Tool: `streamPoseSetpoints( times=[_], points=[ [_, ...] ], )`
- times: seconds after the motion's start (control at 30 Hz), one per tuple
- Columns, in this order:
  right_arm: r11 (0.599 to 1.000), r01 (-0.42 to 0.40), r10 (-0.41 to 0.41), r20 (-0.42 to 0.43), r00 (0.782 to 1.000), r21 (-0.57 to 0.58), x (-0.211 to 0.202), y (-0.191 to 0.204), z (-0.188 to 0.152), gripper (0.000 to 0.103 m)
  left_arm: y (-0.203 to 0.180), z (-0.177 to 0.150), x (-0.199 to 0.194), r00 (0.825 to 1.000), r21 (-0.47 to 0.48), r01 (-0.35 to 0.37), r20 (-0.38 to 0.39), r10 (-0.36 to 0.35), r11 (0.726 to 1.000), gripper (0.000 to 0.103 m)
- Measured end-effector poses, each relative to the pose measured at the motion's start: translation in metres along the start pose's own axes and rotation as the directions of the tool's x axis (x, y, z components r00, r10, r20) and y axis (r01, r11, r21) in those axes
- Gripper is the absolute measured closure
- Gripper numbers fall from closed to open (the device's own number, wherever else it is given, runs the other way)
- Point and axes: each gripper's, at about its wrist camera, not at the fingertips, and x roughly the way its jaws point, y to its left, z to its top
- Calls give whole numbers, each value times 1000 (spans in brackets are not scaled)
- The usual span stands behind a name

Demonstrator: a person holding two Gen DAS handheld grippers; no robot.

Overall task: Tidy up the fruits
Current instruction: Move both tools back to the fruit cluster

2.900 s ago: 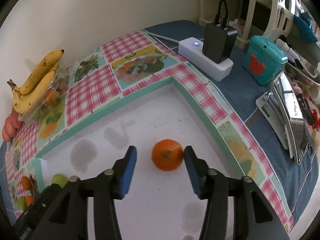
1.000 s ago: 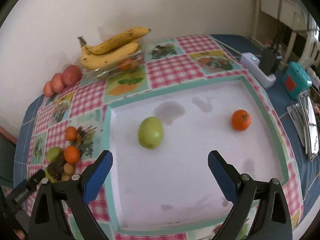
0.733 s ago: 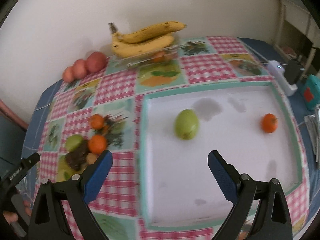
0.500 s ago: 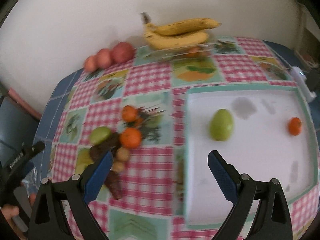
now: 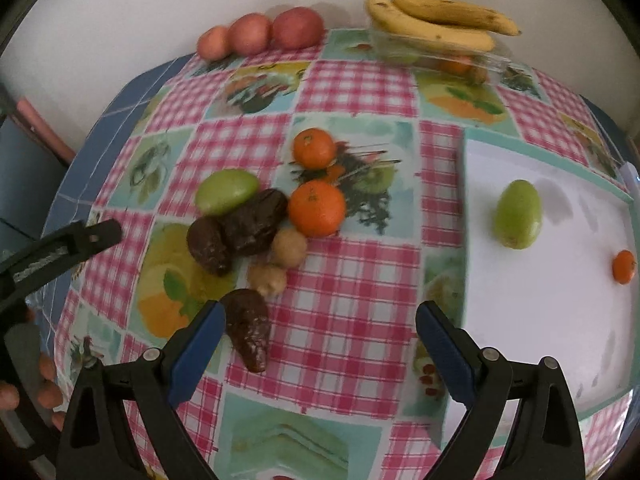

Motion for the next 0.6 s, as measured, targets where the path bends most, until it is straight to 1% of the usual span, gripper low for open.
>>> streamPoseSetpoints(
  times=[0.07, 0.27, 0.47, 0.6],
  points=[
    [1000, -15, 15, -10, 1000, -6, 5, 4, -2, 7, 1, -1, 3, 1000, -1, -4, -11, 4, 1000, 0],
    [998, -34, 31, -56, 998, -56, 25, 21, -6, 7, 13, 3, 1, 1000, -44, -4, -4, 4, 999, 0],
    [994, 3, -12, -80, 997, -111, 44, 34, -12, 7, 11, 4, 4, 999, -51, 21, -27, -22, 998, 0],
    [985, 47, -59, -64, 996, -166, 47, 41, -14, 7, 3, 3, 6, 997, -41, 50, -48, -52, 998, 0]
  ],
)
